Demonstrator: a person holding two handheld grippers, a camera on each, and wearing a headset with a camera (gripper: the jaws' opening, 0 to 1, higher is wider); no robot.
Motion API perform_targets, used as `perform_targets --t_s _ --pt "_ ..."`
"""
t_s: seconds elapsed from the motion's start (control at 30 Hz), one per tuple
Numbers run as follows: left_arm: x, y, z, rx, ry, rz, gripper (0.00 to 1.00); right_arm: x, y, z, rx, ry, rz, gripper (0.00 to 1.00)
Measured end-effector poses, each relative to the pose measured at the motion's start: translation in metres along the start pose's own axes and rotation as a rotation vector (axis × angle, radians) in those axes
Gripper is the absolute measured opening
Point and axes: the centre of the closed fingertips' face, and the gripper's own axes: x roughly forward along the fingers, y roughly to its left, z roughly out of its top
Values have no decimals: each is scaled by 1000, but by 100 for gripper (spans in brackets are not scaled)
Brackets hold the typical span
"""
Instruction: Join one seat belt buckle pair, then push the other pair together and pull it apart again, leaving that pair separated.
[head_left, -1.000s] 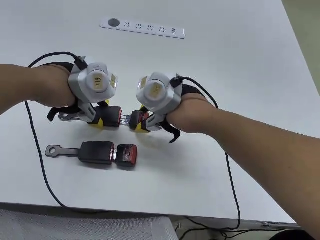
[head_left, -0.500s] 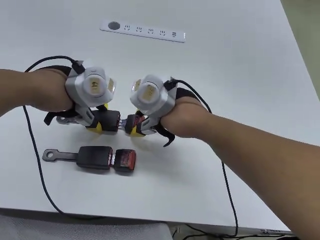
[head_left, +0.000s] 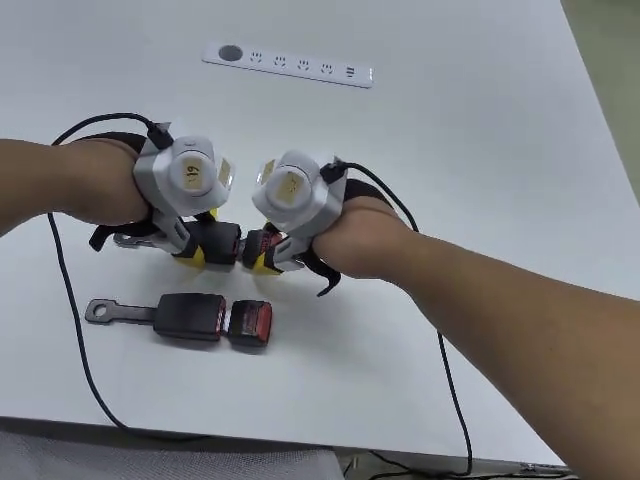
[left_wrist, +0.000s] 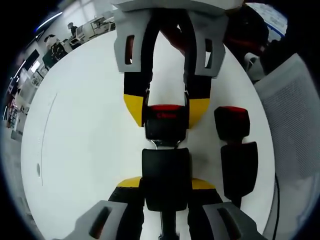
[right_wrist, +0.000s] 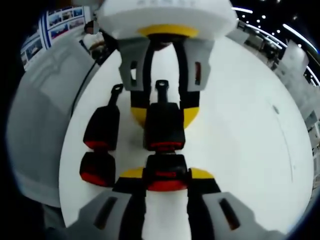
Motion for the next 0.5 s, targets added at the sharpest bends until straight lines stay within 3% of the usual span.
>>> perform_targets --t_s 0.5 --pt "0 0 0 8 2 -4 34 -2 2 -3 3 -1 -7 29"
